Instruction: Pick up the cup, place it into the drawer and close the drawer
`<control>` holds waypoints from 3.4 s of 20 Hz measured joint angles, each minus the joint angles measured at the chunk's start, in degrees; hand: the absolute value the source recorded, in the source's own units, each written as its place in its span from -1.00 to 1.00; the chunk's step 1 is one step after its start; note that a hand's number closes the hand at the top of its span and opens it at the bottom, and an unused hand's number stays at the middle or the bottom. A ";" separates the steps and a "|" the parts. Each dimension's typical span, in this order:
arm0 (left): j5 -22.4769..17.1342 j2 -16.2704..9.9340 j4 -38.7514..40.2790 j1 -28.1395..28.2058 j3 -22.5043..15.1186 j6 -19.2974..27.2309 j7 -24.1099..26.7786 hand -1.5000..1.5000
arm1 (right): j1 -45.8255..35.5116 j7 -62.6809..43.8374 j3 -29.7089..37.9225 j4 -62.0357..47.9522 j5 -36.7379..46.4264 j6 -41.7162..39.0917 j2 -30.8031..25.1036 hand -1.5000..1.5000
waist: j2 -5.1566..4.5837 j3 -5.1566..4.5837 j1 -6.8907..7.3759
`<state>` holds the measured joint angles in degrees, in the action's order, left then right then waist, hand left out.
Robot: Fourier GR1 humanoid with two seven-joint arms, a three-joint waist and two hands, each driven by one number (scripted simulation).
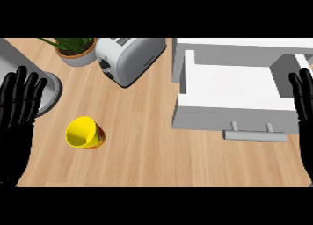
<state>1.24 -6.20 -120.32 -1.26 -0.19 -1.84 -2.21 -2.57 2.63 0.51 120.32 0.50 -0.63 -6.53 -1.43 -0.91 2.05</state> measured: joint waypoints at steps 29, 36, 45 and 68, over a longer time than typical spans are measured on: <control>0.20 6.04 6.75 0.12 -5.72 20.93 1.29 -1.00 | -1.63 -6.82 -2.32 -4.69 -4.99 -3.24 3.63 -1.00 | 1.45 0.91 -2.03; -0.78 6.09 9.43 1.10 -5.12 21.88 2.70 -1.00 | -2.61 -7.47 -0.19 -4.63 -6.35 -3.71 2.94 -1.00 | 1.44 0.91 -2.04; -2.73 5.76 12.77 6.57 -3.98 21.11 6.41 -1.00 | -2.70 -10.50 0.40 -1.62 -6.79 -3.75 2.27 -1.00 | 1.46 0.91 -2.00; -9.27 5.17 36.74 8.99 5.19 13.76 25.30 -1.00 | -4.10 -10.32 3.65 -3.89 -9.70 -6.23 0.88 -1.00 | 1.44 0.90 -2.01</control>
<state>-8.03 -1.03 -83.58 7.73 5.00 11.92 23.09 -6.67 -7.69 4.16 116.43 -9.20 -6.86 -5.65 0.01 -0.01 0.04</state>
